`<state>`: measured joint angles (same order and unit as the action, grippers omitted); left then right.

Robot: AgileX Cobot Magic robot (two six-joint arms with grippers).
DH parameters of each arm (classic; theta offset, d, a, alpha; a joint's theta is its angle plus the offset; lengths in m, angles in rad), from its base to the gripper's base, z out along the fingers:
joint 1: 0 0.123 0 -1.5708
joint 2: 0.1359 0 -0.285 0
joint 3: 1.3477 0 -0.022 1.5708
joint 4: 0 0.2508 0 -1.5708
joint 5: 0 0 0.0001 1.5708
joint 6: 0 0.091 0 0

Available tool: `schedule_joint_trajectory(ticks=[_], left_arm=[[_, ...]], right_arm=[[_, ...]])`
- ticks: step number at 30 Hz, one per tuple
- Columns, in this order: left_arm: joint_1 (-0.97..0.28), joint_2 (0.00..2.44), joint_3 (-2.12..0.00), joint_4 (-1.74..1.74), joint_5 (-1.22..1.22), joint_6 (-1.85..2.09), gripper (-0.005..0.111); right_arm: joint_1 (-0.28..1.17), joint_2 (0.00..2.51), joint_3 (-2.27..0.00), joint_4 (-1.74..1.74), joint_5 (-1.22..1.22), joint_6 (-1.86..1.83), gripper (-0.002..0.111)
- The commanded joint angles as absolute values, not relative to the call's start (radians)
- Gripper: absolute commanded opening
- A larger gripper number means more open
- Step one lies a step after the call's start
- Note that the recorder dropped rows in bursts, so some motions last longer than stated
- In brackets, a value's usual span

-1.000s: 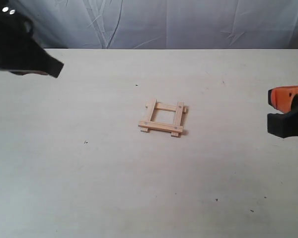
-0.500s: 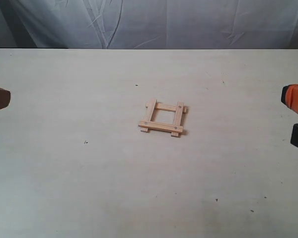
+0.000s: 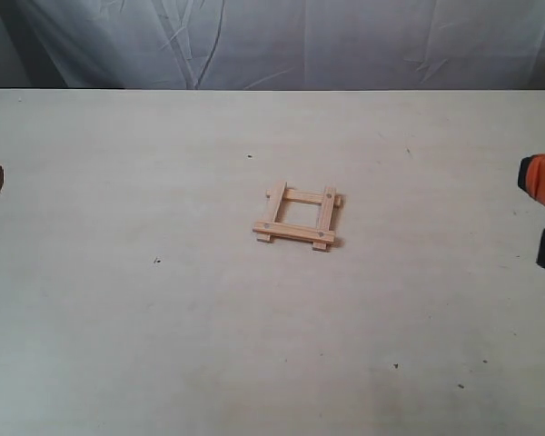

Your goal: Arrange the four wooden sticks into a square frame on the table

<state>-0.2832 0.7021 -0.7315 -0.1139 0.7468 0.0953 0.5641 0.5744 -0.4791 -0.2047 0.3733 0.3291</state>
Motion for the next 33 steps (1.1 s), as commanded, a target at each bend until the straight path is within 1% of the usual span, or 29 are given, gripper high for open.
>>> schedule_joint_trajectory(ticks=[1,4,11,19,25,33], left_arm=[[-0.282,0.694,-0.728,-0.112,0.739,0.091,0.0],[-0.282,0.694,-0.728,-0.112,0.739,0.091,0.0],[-0.282,0.694,-0.728,-0.112,0.739,0.091,0.0],[-0.282,0.694,-0.728,-0.112,0.739,0.091,0.0],[-0.282,0.694,-0.728,-0.112,0.739,0.091,0.0],[-0.282,0.694,-0.728,-0.112,0.739,0.091,0.0]], right_arm=[[0.544,0.516,-0.474,-0.194,0.363,0.325,0.0],[0.47,0.467,-0.474,-0.145,0.363,0.325,0.0],[0.291,0.373,-0.474,-0.152,0.363,0.325,0.0],[0.126,0.293,-0.474,-0.122,0.395,0.325,0.0],[0.117,0.273,-0.472,-0.125,0.384,0.325,0.0],[0.117,0.202,-0.363,-0.231,0.379,0.325,0.0]])
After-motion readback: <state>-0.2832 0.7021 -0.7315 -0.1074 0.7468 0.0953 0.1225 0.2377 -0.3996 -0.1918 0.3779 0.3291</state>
